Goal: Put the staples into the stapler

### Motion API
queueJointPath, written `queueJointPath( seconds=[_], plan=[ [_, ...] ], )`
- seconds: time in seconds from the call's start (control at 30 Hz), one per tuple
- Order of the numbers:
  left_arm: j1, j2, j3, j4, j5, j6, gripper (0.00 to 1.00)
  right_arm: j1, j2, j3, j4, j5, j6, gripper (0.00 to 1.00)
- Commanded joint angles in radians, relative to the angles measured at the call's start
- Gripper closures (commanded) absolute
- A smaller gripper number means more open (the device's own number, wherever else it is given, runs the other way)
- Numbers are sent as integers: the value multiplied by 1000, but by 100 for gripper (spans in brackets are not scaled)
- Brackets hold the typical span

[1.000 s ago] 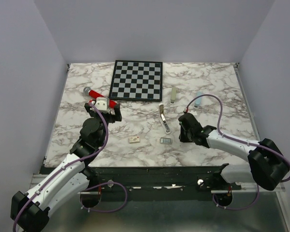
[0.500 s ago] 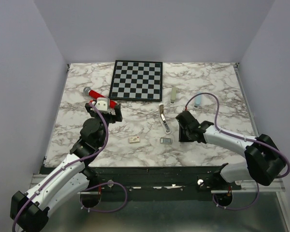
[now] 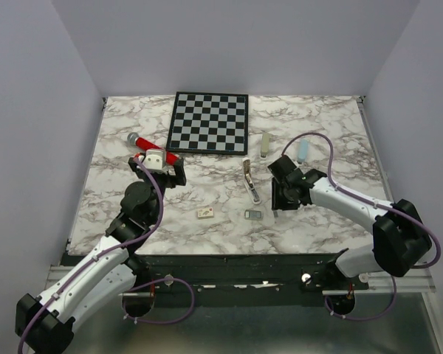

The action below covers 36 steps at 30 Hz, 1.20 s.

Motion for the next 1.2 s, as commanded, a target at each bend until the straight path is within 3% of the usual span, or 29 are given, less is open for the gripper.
queueJointPath(
  seconds=[0.0,1.17],
  plan=[
    [-9,-17,-10,5,4,3,3,-13,66,63,-89,-101,-29,55],
    [-20,-35,-14,7,-8,15,3,-42,263,112,-42,-103,-72,67]
  ],
)
